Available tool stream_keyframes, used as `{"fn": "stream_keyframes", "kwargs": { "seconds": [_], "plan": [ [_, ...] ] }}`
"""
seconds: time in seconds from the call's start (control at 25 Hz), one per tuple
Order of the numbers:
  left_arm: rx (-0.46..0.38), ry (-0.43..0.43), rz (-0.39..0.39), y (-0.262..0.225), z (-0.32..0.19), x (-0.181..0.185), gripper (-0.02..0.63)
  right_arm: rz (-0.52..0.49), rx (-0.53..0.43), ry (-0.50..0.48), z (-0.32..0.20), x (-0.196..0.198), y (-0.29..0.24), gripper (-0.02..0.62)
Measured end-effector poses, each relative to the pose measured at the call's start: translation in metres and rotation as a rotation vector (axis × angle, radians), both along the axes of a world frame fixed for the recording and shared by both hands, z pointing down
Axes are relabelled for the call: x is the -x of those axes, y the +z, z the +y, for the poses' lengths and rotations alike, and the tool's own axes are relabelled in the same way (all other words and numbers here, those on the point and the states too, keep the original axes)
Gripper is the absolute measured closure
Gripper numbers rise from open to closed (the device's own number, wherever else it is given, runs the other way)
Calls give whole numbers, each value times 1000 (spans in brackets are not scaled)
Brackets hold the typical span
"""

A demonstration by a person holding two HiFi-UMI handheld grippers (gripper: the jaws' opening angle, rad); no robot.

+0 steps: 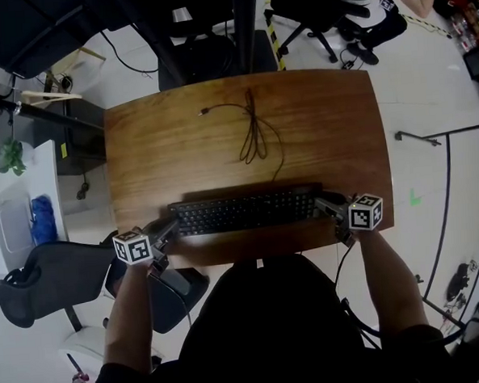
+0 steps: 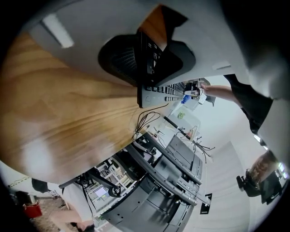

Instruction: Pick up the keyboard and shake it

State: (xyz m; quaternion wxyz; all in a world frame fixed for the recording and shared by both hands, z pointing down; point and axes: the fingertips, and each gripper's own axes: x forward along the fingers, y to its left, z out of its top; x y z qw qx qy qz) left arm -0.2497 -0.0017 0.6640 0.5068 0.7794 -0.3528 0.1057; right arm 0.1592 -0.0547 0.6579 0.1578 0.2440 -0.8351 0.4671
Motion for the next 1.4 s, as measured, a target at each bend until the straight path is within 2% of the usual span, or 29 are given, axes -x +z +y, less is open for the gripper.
{"fn": "stream_keyframes", "kwargs": {
  "seconds": [0.24,0.56,0.72,1.0,1.2,1.4],
  "plan": [
    [-48,-17,36,-16,-13,-2,520,-12,-18,18,-6,-4,-10,499],
    [-152,-23,21,-55,-33,-4,520,-43,-136,23,-25,-6,-50,499],
    [-257,-40,24,-89,-53,-1,520,-60,-259,28,-46,-3,-90,499],
    [-497,-56,11,-176,-86,3,520,-113,-544,39,-76,-1,-186,499],
    [-670,-99,24,-243,-98,5,520,-181,-730,59,-84,-2,-259,499],
    [-808,-144,40,-290,-98,8,520,-240,-871,68,-79,-1,-309,499]
  ]
}}
